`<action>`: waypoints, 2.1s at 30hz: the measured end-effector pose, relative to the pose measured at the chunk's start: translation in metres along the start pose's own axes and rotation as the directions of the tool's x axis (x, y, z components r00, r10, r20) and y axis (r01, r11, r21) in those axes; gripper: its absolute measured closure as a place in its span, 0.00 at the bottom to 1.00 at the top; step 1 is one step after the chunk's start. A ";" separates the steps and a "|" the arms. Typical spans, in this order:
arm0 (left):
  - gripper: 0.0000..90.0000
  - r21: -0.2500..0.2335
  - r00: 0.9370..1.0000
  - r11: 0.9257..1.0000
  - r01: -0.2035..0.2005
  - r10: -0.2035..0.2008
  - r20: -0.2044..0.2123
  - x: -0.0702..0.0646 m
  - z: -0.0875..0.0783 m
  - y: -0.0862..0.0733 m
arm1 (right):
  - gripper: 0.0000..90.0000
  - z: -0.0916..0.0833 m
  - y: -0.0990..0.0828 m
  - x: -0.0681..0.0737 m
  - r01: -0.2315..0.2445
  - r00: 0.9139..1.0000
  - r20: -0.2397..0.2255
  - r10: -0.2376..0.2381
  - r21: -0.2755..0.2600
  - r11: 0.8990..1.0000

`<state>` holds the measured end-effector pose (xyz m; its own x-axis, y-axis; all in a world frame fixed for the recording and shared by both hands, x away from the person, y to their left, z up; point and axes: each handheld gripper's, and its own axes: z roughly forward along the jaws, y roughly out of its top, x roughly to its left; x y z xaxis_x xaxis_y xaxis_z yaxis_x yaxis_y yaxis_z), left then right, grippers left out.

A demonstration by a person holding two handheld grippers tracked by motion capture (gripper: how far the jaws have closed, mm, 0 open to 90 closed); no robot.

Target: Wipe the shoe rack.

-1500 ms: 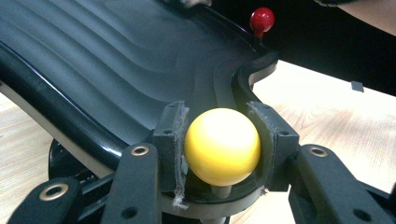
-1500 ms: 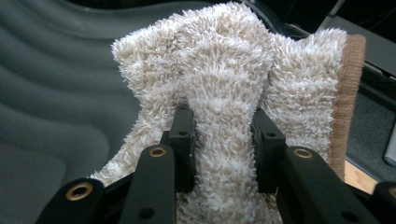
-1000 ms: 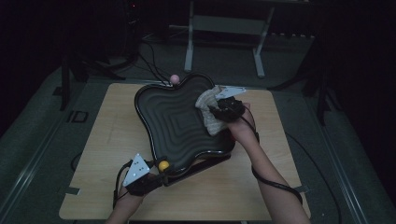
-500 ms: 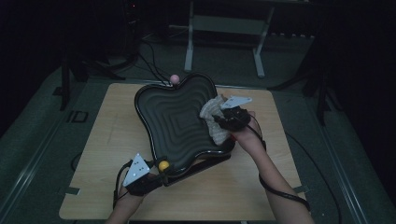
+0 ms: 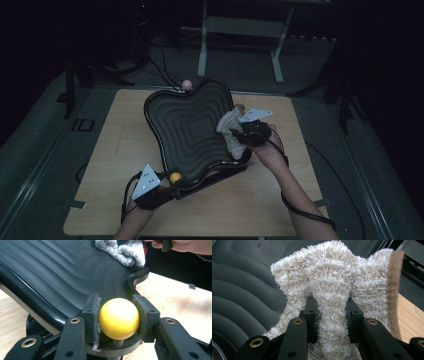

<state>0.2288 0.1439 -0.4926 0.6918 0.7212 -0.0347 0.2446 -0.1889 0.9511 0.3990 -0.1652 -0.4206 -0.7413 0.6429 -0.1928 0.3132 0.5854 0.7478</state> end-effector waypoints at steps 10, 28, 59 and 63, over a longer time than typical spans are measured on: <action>0.65 -0.001 1.000 1.000 0.000 0.000 -0.003 0.000 0.000 0.000 | 0.77 0.001 0.003 0.012 -0.023 0.999 -0.024 0.024 0.012 1.000; 0.65 0.002 1.000 1.000 0.000 0.000 -0.004 0.000 -0.001 0.000 | 0.78 -0.010 -0.017 0.038 0.045 0.999 -0.027 -0.045 -0.002 0.999; 0.65 0.000 1.000 1.000 -0.004 0.004 0.008 0.001 -0.001 0.000 | 0.76 0.021 0.105 -0.001 -0.170 0.985 -0.014 0.170 -0.198 0.965; 0.65 -0.003 1.000 1.000 -0.003 0.003 0.009 0.001 -0.001 -0.001 | 0.76 0.032 0.115 -0.009 -0.201 0.979 -0.005 0.204 -0.189 0.961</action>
<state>0.2292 0.1455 -0.4931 0.6987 0.7146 -0.0343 0.2402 -0.1891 0.9521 0.4604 -0.0880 -0.3532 -0.6646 0.7465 -0.0330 0.3383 0.3400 0.8775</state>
